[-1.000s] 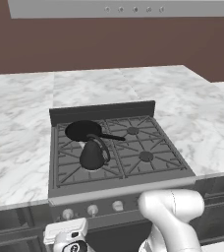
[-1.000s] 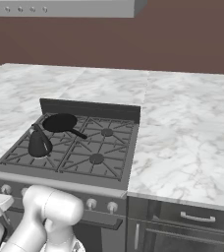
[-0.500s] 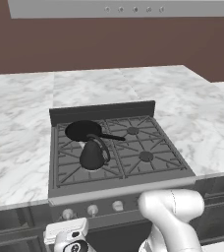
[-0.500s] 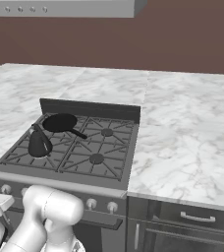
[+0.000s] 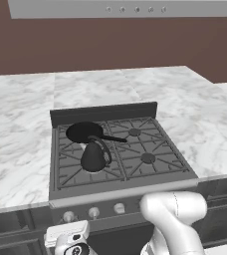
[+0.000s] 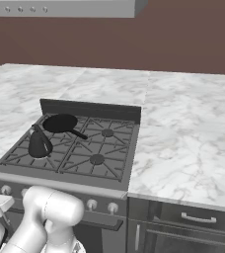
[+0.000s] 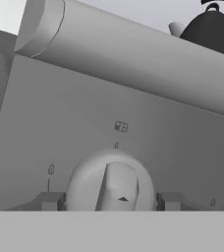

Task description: Pick the kettle from the counter and place it on a stove burner. Then turn the burner on.

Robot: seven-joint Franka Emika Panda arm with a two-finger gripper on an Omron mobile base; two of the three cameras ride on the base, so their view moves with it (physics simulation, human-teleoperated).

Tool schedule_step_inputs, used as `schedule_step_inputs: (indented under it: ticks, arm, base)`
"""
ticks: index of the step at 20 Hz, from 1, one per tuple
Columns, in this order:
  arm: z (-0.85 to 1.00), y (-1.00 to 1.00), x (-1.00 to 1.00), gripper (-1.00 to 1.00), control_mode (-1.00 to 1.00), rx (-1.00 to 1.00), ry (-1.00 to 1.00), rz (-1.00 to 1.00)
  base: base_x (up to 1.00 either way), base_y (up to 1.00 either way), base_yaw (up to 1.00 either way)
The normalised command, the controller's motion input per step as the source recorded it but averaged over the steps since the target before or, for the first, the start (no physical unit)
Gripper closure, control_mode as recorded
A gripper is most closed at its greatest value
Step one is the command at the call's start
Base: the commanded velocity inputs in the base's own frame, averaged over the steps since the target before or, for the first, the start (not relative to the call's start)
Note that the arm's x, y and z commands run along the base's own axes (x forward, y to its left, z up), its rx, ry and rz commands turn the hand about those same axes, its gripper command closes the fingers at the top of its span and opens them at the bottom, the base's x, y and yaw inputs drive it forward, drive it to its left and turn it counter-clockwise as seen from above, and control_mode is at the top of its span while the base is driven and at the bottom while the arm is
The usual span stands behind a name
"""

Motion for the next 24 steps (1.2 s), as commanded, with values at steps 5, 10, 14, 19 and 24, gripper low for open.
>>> schedule_step_inputs:
  ticks: [5, 10, 14, 19, 24]
  arm:
    - [0.0, 0.01, -0.1, 1.0, -1.0, 0.0, -0.08, 0.2]
    - [0.0, 0.14, -0.17, 1.0, -1.0, -0.04, -0.05, 0.58]
    - [0.0, 0.17, -0.15, 1.0, -1.0, -0.08, 0.0, 0.6]
    - [0.0, 0.0, -0.01, 1.0, -1.0, -0.01, 0.0, 0.05]
    - [0.0, 0.0, 0.0, 1.0, -1.0, 0.0, 0.0, 0.0]
  base:
    - [0.0, 0.0, 0.0]
    - [0.0, 0.0, 0.0]
    - [0.0, 0.0, 0.0]
    - [0.0, 0.0, 0.0]
    - [0.0, 0.0, 0.0]
